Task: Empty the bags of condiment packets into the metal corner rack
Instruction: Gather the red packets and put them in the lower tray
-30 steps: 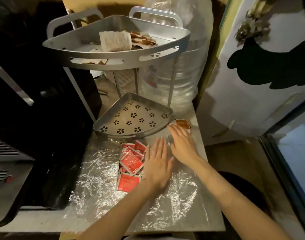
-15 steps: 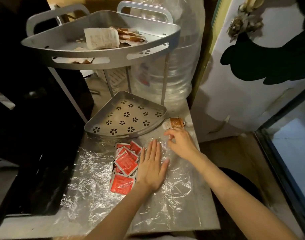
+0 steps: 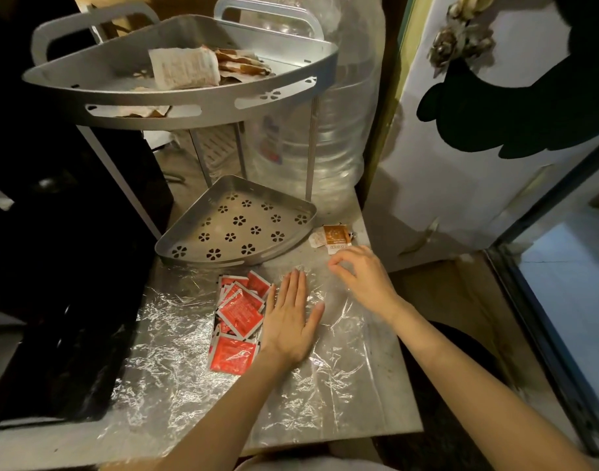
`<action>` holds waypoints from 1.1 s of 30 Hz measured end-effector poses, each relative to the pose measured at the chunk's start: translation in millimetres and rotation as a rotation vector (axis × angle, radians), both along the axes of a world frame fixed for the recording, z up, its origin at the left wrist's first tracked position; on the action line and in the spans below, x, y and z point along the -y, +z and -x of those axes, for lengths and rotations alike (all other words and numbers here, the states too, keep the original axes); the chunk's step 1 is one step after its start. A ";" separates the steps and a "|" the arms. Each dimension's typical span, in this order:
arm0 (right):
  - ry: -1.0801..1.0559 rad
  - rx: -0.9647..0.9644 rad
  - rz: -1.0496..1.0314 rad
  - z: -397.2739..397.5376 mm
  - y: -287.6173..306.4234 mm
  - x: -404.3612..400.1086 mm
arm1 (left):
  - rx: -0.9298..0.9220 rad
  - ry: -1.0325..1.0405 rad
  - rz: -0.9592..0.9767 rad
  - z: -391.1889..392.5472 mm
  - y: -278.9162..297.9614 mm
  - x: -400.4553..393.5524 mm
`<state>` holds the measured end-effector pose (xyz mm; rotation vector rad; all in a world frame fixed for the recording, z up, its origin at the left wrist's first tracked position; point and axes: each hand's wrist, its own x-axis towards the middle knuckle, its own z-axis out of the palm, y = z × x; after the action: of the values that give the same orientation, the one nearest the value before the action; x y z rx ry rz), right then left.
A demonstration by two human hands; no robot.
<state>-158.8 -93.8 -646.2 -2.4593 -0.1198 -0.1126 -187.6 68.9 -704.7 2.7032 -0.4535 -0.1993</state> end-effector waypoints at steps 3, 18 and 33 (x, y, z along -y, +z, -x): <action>-0.057 -0.015 -0.070 4.1 -2.1 6.7 | 0.014 -0.022 -0.003 1.8 1.9 -0.6; -0.422 -0.150 -0.628 27.0 3.4 40.5 | 0.028 -0.008 0.214 1.4 5.2 -5.1; -0.518 -0.198 -0.871 43.5 10.9 23.3 | 0.195 -0.210 0.214 41.8 36.3 -13.4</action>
<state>-202.4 -117.1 -635.3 -1.5657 0.5457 -0.1121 -229.4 82.3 -668.4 2.4726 -0.7715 0.0545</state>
